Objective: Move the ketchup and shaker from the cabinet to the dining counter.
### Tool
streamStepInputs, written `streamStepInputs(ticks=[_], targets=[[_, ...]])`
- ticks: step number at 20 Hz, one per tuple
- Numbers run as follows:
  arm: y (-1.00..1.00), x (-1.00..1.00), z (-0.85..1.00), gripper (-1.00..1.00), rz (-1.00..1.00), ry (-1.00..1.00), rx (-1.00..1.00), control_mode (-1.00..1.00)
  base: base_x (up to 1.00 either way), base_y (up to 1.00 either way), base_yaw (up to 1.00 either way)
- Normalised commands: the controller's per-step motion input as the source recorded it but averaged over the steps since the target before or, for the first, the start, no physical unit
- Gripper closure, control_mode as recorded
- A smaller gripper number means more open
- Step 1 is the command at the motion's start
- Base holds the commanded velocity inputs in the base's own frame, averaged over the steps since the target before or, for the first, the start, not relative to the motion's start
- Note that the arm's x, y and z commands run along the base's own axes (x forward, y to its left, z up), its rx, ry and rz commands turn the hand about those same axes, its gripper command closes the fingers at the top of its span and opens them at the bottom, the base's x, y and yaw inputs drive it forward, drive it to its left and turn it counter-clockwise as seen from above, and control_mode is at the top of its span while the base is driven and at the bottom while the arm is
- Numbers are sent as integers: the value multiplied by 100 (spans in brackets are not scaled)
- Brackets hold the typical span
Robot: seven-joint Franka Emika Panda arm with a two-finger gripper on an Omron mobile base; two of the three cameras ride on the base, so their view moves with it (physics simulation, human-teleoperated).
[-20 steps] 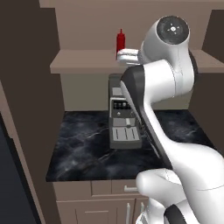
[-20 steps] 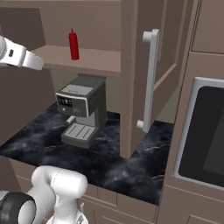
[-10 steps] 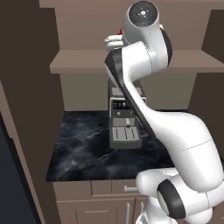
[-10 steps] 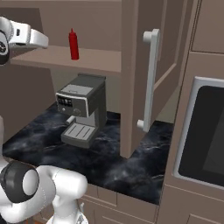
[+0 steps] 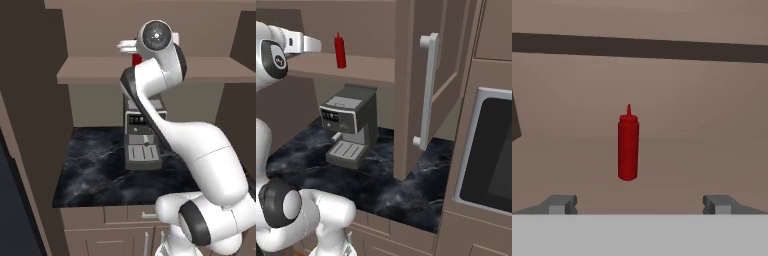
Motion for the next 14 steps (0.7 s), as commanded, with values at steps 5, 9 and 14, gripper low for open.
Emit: streamStepInputs(ticks=[5, 9, 14], targets=[[-3, 67, 0, -100, -3, 1, 0, -100, 0, 0, 0], [0, 61, 9, -100, -6, 10, -3, -100, 0, 0, 0], [0, 58, 8, -100, -6, 15, -2, -100, 0, 0, 0]])
